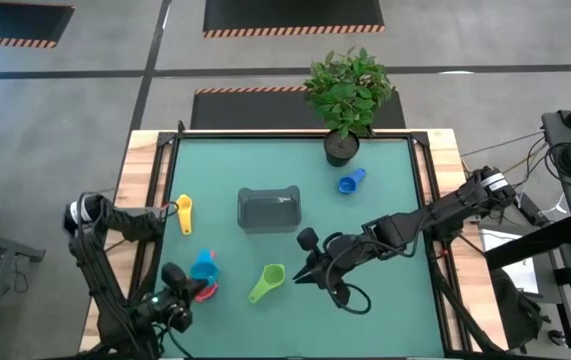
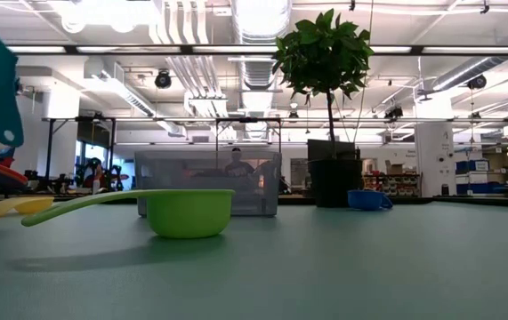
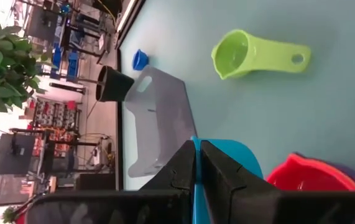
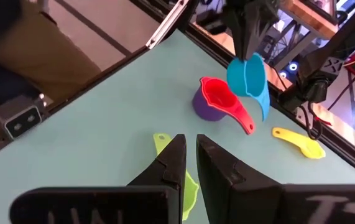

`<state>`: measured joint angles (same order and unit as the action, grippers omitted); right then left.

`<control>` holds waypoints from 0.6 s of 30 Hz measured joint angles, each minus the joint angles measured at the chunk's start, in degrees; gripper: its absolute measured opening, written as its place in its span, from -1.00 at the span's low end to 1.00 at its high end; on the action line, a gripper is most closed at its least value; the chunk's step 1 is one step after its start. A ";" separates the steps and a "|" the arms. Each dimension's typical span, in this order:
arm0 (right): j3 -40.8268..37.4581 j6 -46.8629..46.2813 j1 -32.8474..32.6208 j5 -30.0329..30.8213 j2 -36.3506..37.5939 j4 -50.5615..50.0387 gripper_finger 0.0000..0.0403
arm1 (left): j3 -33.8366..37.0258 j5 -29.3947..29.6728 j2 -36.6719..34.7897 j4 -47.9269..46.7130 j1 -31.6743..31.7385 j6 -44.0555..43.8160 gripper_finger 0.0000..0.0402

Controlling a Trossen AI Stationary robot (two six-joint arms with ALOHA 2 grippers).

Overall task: Nest measuring cups in basket
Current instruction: Stack the light blue measuring cup on top of the red measuring cup

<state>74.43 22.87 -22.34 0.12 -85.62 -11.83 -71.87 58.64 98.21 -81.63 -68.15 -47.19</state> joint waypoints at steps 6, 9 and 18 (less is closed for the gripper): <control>0.00 -1.34 0.00 0.02 0.00 0.92 -0.87 | 3.20 -0.14 0.00 1.64 -1.23 -1.92 -0.99; -0.02 -1.90 0.00 0.03 0.00 1.78 -0.87 | 3.61 -0.12 0.00 1.77 -1.69 -1.90 -0.99; -0.02 -1.88 0.01 0.10 0.00 2.35 -0.87 | 5.77 -0.20 0.00 5.66 -1.93 -1.87 -0.99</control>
<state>74.41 20.99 -22.33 0.22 -85.62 -9.47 -66.10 58.44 98.21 -75.97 -70.08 -49.06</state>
